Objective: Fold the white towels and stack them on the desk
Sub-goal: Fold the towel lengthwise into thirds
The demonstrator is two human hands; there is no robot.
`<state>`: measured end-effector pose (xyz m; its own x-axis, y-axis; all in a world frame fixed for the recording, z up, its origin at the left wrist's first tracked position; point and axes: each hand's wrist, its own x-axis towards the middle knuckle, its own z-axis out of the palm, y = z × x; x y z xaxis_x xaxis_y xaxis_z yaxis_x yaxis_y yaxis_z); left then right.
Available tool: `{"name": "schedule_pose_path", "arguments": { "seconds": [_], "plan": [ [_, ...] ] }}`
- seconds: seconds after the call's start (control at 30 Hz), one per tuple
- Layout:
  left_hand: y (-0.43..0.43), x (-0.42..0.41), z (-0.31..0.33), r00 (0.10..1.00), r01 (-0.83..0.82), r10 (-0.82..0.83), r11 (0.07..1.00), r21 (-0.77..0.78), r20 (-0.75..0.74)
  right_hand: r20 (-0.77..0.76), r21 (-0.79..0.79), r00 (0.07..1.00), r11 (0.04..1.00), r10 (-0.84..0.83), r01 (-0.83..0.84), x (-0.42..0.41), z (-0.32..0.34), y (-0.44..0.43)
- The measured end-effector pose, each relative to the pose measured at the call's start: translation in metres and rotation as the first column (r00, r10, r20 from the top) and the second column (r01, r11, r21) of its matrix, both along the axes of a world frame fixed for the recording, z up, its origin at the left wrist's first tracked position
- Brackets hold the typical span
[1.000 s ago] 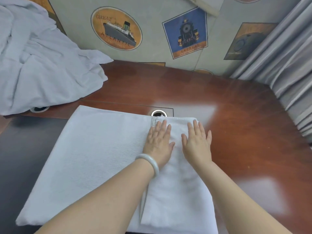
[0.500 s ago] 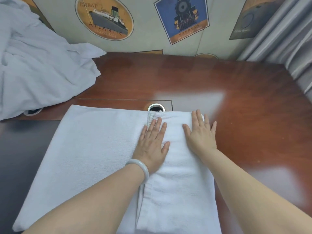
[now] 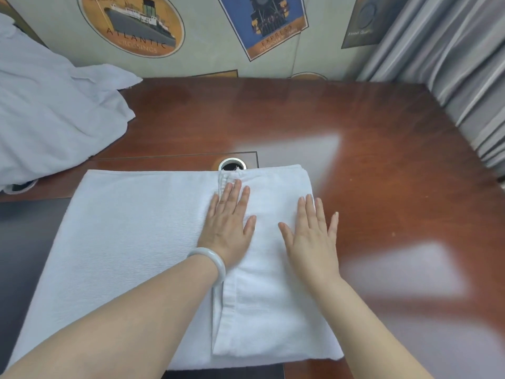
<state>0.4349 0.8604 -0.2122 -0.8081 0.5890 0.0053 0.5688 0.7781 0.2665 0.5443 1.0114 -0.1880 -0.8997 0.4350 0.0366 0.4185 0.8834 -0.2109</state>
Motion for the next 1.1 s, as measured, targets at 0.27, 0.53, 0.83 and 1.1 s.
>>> {"name": "schedule_pose_path", "arguments": {
  "seconds": [0.27, 0.53, 0.83, 1.1],
  "plan": [
    [0.002, -0.006, 0.006, 0.994, 0.028, -0.019, 0.996, -0.084, 0.105, 0.12, -0.046, 0.992, 0.999, 0.022, -0.016, 0.054, -0.017, -0.011],
    [-0.02, 0.113, 0.032, 0.955, 0.292, -0.293, 0.956, -0.024, -0.046, 0.111, 0.008, 0.994, 1.0, -0.017, 0.016, 0.097, 0.0, -0.035],
    [-0.052, 0.138, 0.05, 0.937, -0.255, 0.245, 0.967, 0.009, 0.249, 0.108, -0.504, 0.904, 0.761, -0.414, 0.408, 0.129, 0.035, -0.012],
    [-0.074, 0.135, 0.064, 0.499, -0.507, 0.335, 0.861, -0.045, 0.799, 0.5, -0.613, 0.804, 0.525, -0.323, 0.591, 0.153, 0.034, -0.004]
  ]
}}
